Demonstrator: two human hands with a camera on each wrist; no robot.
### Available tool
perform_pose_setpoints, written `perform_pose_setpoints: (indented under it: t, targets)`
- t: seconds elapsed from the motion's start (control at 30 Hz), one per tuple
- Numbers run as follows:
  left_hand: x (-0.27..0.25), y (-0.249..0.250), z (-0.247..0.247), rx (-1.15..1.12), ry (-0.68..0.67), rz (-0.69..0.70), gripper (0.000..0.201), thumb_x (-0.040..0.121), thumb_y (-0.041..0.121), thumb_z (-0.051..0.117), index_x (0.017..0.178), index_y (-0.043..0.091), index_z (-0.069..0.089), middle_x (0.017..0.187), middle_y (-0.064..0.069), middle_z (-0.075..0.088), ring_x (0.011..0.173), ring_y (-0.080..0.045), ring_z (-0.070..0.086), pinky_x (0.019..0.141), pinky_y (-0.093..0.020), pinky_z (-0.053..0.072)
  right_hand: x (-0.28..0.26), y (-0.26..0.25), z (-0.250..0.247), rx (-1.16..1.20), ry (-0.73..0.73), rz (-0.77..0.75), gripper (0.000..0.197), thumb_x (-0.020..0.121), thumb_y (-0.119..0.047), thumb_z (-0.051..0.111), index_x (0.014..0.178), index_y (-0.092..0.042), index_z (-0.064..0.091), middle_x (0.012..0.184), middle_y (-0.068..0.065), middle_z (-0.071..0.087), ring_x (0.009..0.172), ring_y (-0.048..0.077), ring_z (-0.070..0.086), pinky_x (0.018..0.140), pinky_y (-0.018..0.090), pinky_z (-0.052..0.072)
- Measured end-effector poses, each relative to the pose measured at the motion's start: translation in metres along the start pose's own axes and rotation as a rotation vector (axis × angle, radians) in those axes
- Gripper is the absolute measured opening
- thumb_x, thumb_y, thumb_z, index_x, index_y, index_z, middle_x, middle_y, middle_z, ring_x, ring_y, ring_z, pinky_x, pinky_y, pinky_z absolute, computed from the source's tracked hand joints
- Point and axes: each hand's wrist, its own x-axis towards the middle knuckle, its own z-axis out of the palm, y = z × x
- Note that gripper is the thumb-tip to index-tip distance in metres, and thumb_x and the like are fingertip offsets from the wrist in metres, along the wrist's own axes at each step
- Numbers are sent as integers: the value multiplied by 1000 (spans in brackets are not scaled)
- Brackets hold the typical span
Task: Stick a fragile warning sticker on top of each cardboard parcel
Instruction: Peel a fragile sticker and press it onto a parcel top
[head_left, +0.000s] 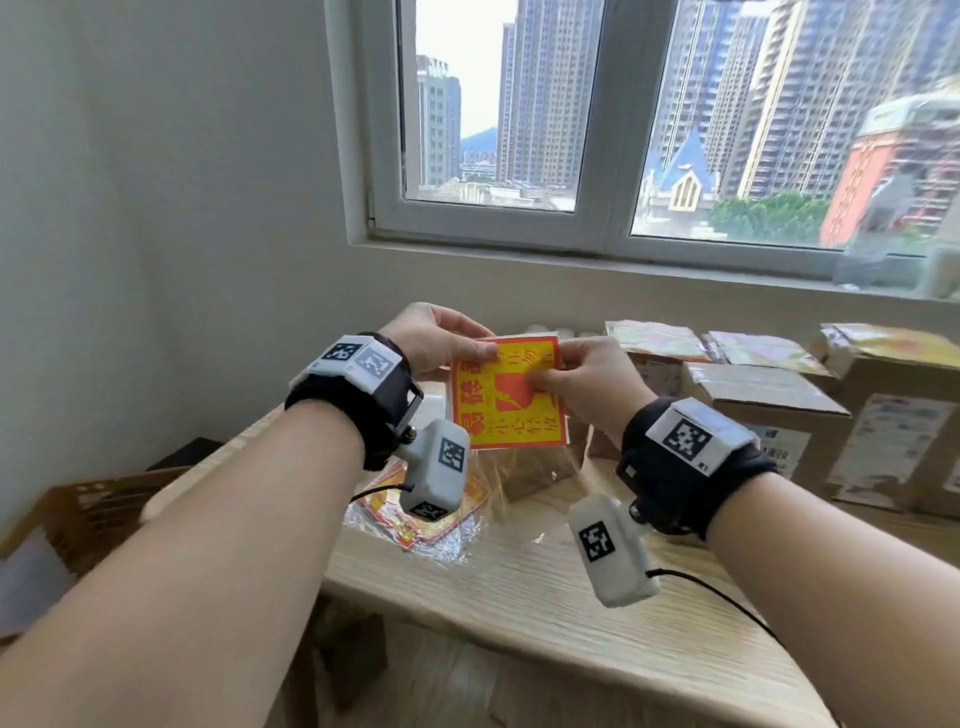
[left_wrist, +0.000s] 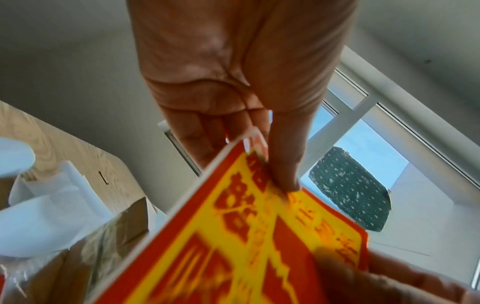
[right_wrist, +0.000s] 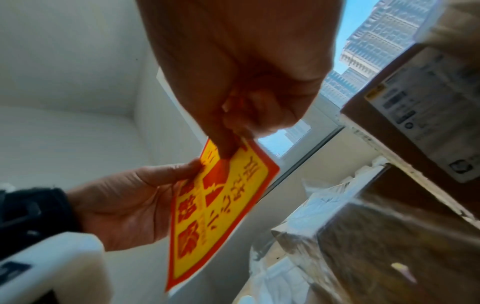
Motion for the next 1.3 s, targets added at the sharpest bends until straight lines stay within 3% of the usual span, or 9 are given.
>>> perform_pose_setpoints:
  t: [0.17, 0.3, 0.43, 0.53, 0.7, 0.8, 0.93, 1.17, 1.3]
  targets:
    - [0, -3, 25, -50, -111, -86, 8, 81, 14, 72, 88, 12, 68, 70, 1, 73, 58, -5, 68, 63, -22, 55, -10, 18, -49, 186, 253, 125, 14, 91, -16, 65, 105, -14, 67, 84, 2, 70, 55, 4, 63, 43, 14, 44]
    - [-2, 6, 47, -71, -195, -69, 12, 85, 15, 69, 96, 11, 70, 81, 0, 74, 63, -4, 69, 64, -20, 56, -19, 28, -83, 312, 345, 183, 7, 92, -12, 64, 98, -14, 64, 80, 2, 67, 35, -3, 54, 37, 12, 41]
    - [-1, 21, 70, -75, -228, -8, 14, 87, 14, 66, 100, 8, 70, 84, -1, 74, 67, -5, 68, 62, -18, 56, -21, 38, -102, 334, 372, 213, 14, 91, -16, 66, 104, -12, 66, 90, 7, 72, 44, 4, 55, 46, 19, 42]
    - [1, 28, 82, -117, -214, 9, 11, 89, 12, 64, 97, 8, 70, 81, -1, 74, 66, -7, 68, 63, -19, 55, -24, 47, -114, 374, 387, 234, 6, 90, -18, 67, 96, -16, 66, 95, 10, 74, 50, 7, 57, 51, 21, 43]
    - [2, 33, 102, -180, -166, 59, 12, 91, 10, 56, 88, 9, 68, 81, -3, 72, 68, -10, 67, 74, -28, 55, -40, 62, -127, 400, 393, 197, 14, 85, -23, 73, 95, -13, 69, 89, 8, 76, 48, 6, 57, 46, 18, 41]
    - [1, 32, 111, -172, -211, 52, 14, 91, 8, 53, 81, 9, 63, 81, -7, 69, 65, -12, 66, 67, -26, 54, -52, 62, -138, 337, 428, 151, 19, 83, -27, 75, 95, -13, 69, 88, 4, 73, 67, 11, 62, 56, 21, 40]
    - [-2, 33, 125, -136, -264, 79, 10, 90, 7, 56, 85, 8, 65, 83, -8, 70, 65, -12, 66, 67, -25, 55, -60, 63, -146, 264, 359, 118, 28, 77, -26, 79, 100, -11, 71, 92, 5, 75, 84, 19, 72, 75, 32, 55]
    - [-8, 20, 147, -442, -219, 92, 7, 92, 13, 59, 90, 8, 64, 84, -11, 68, 61, -12, 64, 55, -22, 55, -76, 79, -142, 400, 295, 148, 18, 82, -22, 75, 95, -11, 72, 82, 5, 77, 74, 16, 74, 74, 32, 56]
    - [-11, 9, 158, -354, -301, 25, 26, 86, 25, 66, 104, 7, 67, 88, -7, 74, 67, -13, 66, 54, -19, 54, -76, 93, -137, 465, 333, 197, 22, 85, -27, 72, 100, -12, 71, 84, 3, 78, 79, 19, 73, 78, 39, 56]
